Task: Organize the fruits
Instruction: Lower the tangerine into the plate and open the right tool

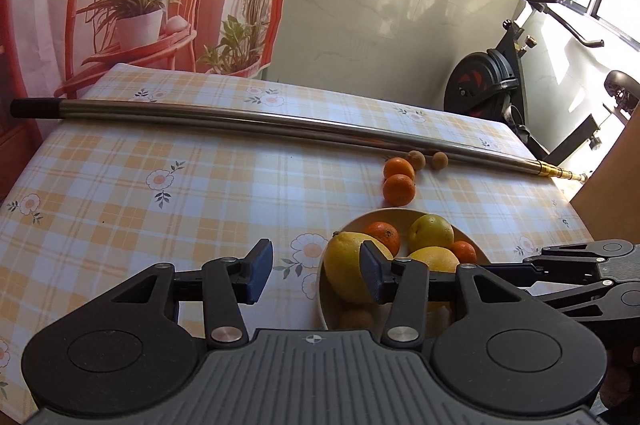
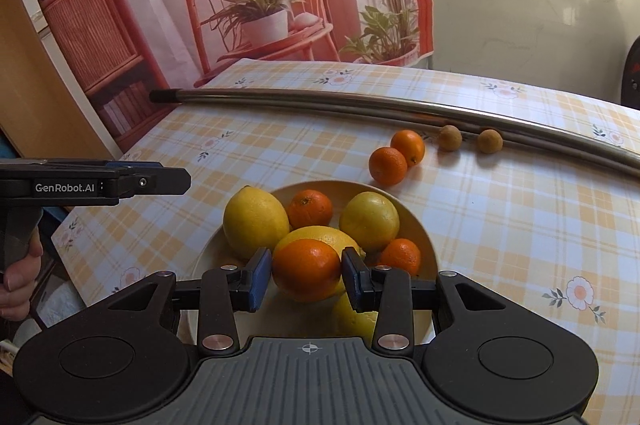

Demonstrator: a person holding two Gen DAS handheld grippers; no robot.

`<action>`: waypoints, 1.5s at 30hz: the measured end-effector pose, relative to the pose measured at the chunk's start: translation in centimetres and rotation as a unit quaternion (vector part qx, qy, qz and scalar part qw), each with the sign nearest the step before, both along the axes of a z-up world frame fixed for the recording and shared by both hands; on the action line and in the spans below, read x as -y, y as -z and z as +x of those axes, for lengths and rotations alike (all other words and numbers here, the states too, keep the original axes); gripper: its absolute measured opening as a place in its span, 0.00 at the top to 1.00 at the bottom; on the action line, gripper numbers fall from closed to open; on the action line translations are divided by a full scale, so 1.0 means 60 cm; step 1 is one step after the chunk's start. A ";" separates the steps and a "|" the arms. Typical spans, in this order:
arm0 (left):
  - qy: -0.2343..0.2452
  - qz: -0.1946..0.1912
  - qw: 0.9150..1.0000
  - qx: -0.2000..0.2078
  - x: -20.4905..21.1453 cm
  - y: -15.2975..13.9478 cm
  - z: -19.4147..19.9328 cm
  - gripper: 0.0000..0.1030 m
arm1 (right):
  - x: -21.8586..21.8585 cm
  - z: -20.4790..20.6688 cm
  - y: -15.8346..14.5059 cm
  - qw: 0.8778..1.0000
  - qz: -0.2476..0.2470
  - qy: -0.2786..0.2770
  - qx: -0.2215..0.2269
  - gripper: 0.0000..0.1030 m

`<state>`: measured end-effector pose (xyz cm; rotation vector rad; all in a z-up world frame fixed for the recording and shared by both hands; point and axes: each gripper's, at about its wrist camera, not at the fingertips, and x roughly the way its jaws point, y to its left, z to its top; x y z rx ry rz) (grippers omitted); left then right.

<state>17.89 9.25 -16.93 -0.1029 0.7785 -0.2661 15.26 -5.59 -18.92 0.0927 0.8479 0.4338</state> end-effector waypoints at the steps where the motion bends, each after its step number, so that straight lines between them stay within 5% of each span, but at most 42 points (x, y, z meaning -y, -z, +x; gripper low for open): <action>1: 0.000 -0.003 1.000 -0.001 -0.003 0.003 -0.002 0.51 | -0.007 -0.001 0.001 1.000 -0.001 -0.007 -0.004 0.66; 28: -0.007 -0.021 1.000 -0.022 -0.017 0.034 -0.012 0.51 | -0.093 0.029 0.043 0.993 -0.023 -0.085 -0.076 0.69; 45: 0.000 -0.016 0.999 -0.028 -0.001 0.032 -0.012 0.51 | -0.031 -0.001 0.016 1.000 -0.011 -0.009 -0.020 0.69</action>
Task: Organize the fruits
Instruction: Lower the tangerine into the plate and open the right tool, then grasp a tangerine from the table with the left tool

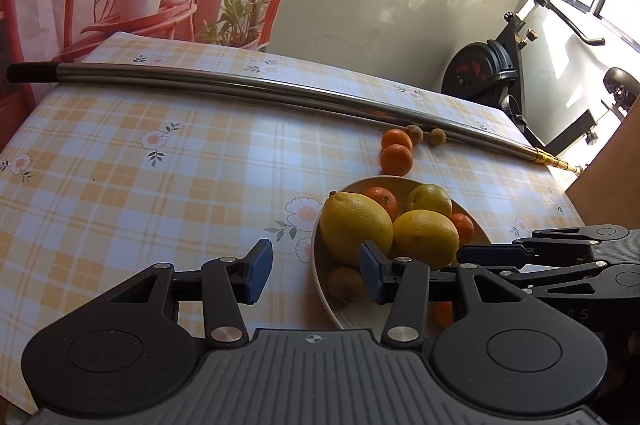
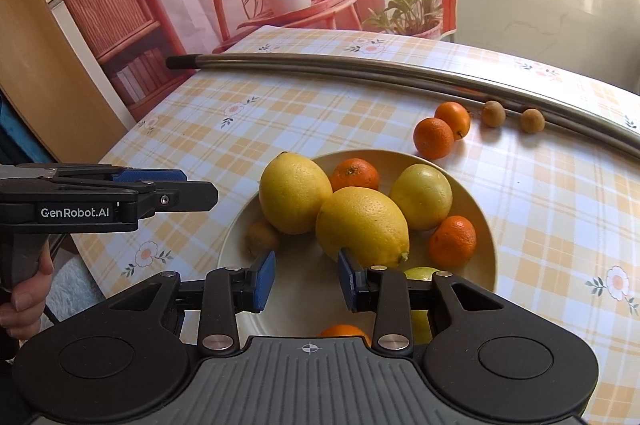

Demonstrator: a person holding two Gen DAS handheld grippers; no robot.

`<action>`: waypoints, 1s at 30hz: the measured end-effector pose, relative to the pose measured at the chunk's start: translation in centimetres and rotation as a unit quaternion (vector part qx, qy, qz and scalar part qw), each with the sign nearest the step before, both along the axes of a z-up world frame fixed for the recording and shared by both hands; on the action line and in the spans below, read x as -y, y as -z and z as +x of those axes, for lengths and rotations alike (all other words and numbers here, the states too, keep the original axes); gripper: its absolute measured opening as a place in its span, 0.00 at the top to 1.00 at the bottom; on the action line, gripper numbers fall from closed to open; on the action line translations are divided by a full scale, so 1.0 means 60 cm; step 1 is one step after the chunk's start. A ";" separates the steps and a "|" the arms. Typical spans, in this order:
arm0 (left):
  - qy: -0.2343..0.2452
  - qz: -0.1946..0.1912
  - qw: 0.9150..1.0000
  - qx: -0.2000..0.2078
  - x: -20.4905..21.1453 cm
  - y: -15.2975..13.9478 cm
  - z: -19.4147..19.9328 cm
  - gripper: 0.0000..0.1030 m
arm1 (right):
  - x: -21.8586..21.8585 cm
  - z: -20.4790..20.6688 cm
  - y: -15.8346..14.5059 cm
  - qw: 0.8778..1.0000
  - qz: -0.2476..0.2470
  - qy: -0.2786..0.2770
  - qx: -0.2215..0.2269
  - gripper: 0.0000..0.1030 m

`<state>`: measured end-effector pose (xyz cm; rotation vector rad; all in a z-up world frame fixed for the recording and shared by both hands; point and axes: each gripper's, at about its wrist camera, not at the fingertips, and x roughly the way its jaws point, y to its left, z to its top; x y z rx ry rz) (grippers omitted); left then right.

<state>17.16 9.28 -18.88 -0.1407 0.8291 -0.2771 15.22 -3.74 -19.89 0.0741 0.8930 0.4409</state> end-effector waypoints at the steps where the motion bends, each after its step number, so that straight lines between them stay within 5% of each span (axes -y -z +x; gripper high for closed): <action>1: 0.000 0.000 1.000 0.000 0.001 -0.001 0.000 0.51 | 0.005 0.000 -0.002 1.000 0.001 0.003 0.003 0.69; 22: -0.018 0.004 0.999 0.042 0.012 -0.083 0.075 0.51 | 0.149 0.048 -0.050 0.993 0.003 0.100 0.066 0.68; 30: 0.015 0.003 0.999 0.036 0.066 -0.095 0.131 0.51 | 0.187 0.089 -0.057 0.989 -0.010 0.124 0.085 0.68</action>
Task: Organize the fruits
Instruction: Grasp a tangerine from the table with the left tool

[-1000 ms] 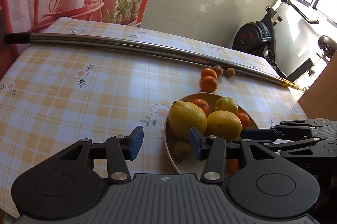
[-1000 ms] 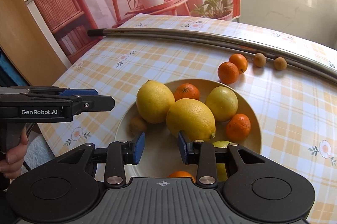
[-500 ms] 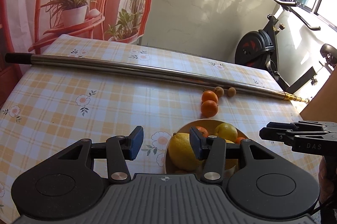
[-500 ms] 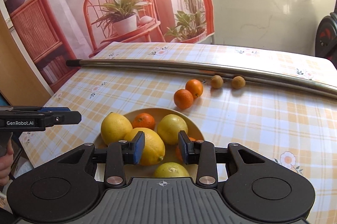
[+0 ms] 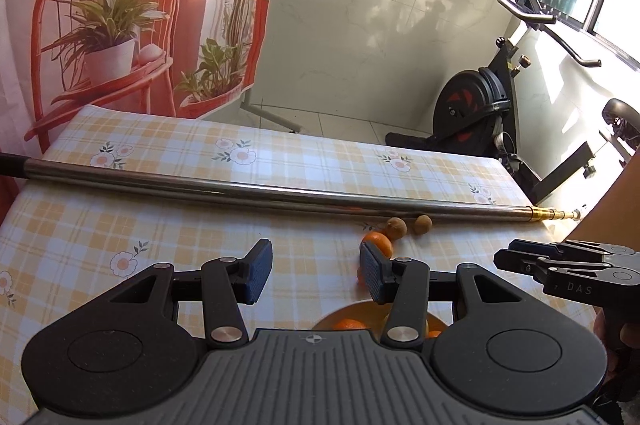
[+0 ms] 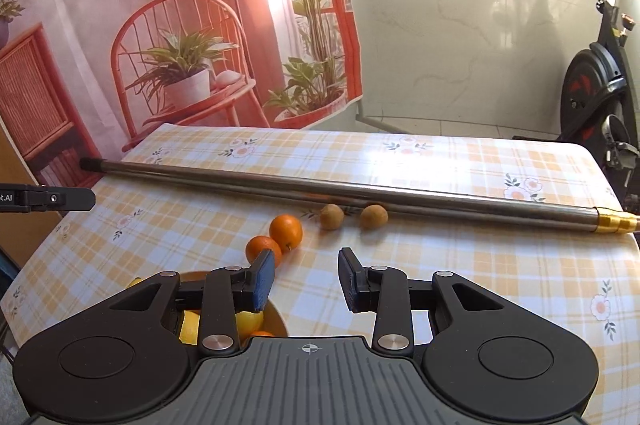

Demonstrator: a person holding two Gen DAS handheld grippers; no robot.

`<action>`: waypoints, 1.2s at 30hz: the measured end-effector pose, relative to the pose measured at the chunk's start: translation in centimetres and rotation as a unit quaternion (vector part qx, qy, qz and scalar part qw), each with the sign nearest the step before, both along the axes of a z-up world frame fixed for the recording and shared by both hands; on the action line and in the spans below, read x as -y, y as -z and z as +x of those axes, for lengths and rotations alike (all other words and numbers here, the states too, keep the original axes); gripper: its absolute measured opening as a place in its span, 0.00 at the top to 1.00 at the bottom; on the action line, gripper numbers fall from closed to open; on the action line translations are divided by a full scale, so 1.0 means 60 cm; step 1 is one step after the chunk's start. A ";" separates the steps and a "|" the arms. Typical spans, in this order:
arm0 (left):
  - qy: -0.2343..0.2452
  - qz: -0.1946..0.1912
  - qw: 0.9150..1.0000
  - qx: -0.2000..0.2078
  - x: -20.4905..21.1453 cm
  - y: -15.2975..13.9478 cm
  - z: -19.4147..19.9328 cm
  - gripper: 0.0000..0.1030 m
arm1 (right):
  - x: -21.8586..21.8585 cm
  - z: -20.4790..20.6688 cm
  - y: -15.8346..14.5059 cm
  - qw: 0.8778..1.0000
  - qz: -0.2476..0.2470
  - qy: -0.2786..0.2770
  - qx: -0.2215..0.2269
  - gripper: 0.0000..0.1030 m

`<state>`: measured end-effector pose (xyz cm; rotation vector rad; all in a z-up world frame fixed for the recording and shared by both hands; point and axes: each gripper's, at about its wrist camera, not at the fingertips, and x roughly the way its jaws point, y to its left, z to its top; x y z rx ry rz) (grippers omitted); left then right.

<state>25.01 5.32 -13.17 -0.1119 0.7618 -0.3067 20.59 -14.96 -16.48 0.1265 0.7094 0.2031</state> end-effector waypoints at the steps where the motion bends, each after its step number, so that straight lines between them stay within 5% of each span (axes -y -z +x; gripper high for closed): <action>1: 0.008 -0.006 1.000 -0.007 0.011 0.004 0.008 0.50 | 0.005 0.006 0.001 1.000 -0.003 0.004 0.002 0.68; 15: 0.121 0.065 0.988 -0.074 0.133 0.125 0.112 0.50 | 0.064 0.055 0.042 0.999 0.007 0.033 -0.006 0.68; 27: 0.108 0.067 0.984 -0.121 0.157 0.170 0.150 0.50 | 0.089 0.069 0.070 0.999 0.024 0.044 -0.021 0.68; 31: 0.110 0.062 0.986 -0.109 0.159 0.173 0.150 0.62 | 0.089 0.074 0.075 0.998 0.028 0.046 -0.024 0.68; 36: 0.113 0.050 0.988 -0.088 0.154 0.158 0.138 0.62 | 0.089 0.078 0.079 0.998 0.024 0.049 -0.025 0.68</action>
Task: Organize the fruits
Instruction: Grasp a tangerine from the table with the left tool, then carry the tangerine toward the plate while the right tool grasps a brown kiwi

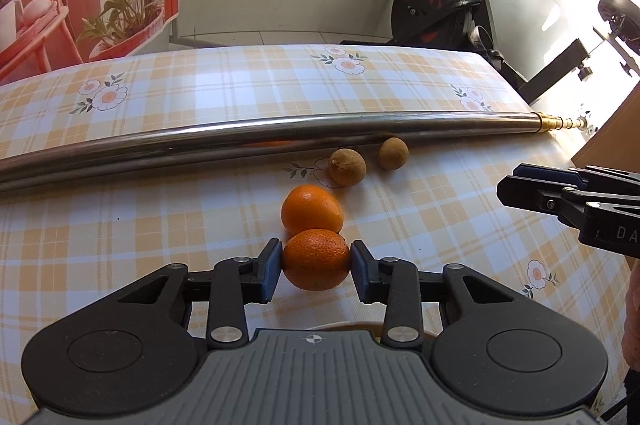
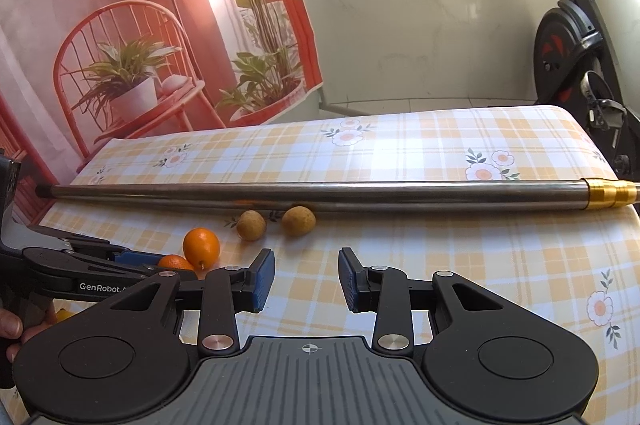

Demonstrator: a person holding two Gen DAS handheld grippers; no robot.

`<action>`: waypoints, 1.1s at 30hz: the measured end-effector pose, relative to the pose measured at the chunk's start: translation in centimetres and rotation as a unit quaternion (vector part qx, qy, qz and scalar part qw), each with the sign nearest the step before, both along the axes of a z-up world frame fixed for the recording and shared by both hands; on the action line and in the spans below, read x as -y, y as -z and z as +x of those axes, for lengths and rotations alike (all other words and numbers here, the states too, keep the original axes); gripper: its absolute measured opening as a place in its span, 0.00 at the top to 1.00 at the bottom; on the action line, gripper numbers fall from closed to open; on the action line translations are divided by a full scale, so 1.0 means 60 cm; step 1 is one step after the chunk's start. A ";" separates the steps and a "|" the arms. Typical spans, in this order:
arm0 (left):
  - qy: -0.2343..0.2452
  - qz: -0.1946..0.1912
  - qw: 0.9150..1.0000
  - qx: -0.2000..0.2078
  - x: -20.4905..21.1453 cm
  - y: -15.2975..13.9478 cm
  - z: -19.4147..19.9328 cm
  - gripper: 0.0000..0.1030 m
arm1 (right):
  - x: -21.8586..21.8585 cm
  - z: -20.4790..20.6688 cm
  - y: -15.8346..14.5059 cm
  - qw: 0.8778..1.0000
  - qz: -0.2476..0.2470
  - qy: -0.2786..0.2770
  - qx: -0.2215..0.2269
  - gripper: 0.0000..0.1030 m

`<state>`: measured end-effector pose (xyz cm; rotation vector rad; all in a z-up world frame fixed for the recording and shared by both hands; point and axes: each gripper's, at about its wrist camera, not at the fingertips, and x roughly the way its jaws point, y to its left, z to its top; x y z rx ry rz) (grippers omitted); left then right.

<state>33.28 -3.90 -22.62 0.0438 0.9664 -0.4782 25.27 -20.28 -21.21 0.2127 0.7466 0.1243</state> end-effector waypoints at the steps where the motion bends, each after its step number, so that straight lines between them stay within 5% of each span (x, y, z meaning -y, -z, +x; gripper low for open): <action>1: 0.001 0.001 1.000 0.005 0.000 -0.003 -0.003 0.62 | -0.002 0.000 0.000 1.000 -0.005 -0.001 0.001 0.68; 15: -0.055 -0.017 0.995 0.084 -0.076 -0.079 -0.090 0.62 | -0.033 0.070 0.018 0.998 -0.051 -0.023 0.012 0.68; 33: -0.106 -0.034 0.990 0.081 -0.124 -0.085 -0.111 0.62 | -0.083 0.156 0.083 0.997 -0.074 -0.023 -0.030 0.69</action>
